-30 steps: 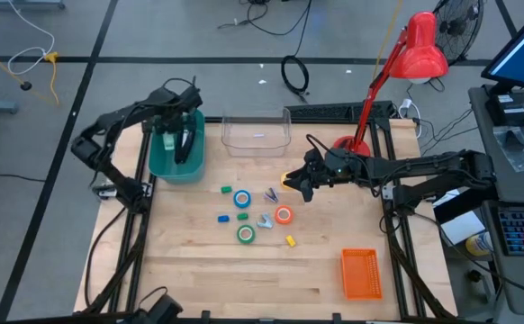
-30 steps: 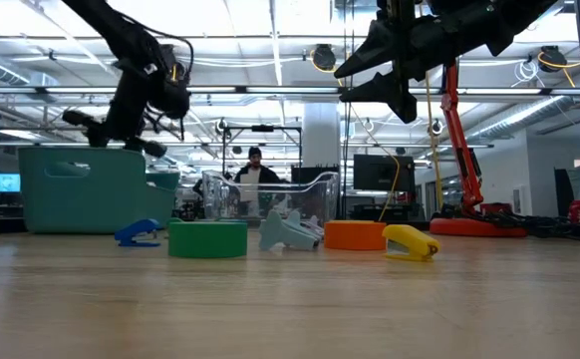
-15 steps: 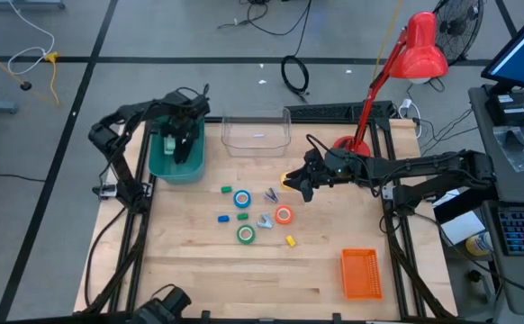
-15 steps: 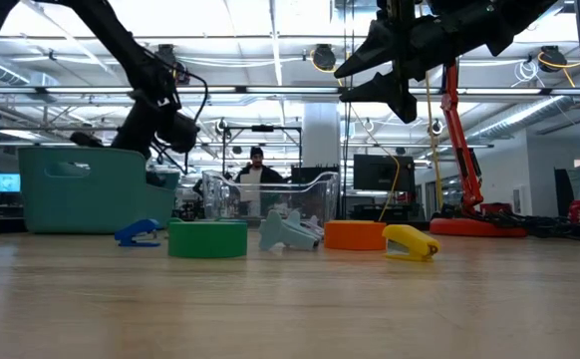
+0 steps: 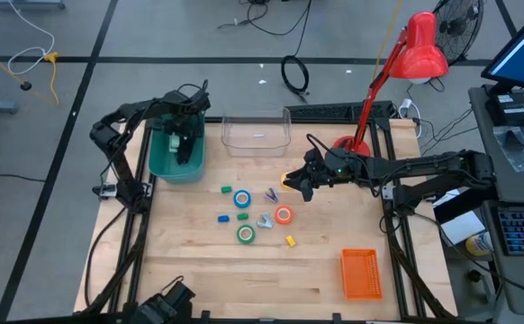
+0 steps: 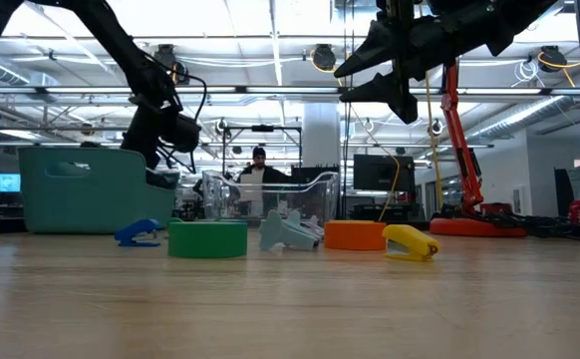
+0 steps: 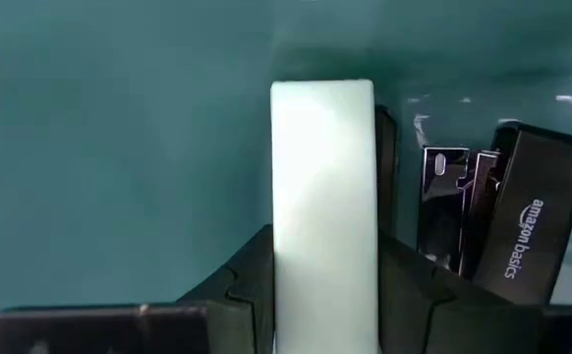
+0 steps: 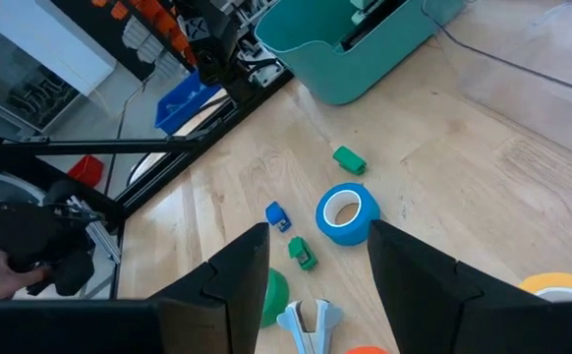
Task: Pick and place Stapler, Stapler remover, tape
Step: Put the light green stapler into the green bin, then put the top green stapler into the green bin
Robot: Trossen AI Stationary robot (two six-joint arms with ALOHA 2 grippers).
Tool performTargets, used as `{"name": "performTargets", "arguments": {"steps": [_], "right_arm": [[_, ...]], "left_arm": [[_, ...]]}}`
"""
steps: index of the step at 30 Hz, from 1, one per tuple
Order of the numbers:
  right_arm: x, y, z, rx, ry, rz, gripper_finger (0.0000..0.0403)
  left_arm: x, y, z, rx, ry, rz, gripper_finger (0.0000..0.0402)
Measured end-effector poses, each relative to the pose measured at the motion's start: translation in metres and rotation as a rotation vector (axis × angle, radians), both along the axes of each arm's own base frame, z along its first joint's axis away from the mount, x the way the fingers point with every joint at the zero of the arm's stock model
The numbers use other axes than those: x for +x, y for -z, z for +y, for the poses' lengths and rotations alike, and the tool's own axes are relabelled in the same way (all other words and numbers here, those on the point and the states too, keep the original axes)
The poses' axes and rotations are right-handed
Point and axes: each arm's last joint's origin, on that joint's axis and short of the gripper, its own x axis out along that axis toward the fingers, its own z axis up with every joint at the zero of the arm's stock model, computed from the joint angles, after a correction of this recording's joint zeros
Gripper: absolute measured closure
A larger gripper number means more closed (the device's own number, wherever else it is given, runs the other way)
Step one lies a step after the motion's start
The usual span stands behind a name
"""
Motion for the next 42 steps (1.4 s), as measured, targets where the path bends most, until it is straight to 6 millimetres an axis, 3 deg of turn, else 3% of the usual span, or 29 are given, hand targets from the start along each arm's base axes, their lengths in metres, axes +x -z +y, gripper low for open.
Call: {"name": "performTargets", "arguments": {"steps": [14, 22, 29, 32, 37, 42], "right_arm": [[0.0, 0.0, 0.0, 0.0, 0.0, 0.0, 0.0236], [0.0, 0.0, 0.0, 0.0, 0.0, 0.0, 0.0236], [0.0, 0.0, 0.0, 0.0, 0.0, 0.0, 0.0236], [0.0, 0.0, 0.0, 0.0, 0.0, 0.0, 0.0236], [0.0, 0.0, 0.0, 0.0, 0.0, 0.0, 0.0236], [0.0, 0.0, 0.0, 0.0, 0.0, 0.0, 0.0236]], "left_arm": [[0.004, -0.001, 0.0, 0.007, 0.022, -0.043, 0.0281], [0.001, -0.001, -0.002, -0.007, 0.021, -0.007, 0.0126], [-0.004, -0.007, -0.008, -0.056, 0.023, 0.038, 0.0058], [-0.009, -0.02, -0.017, -0.089, 0.013, -0.007, 0.0049], [-0.014, -0.061, -0.035, -0.022, -0.004, -0.194, 0.0048], [-0.01, -0.106, -0.072, 0.113, 0.064, -0.344, 0.005]]}}
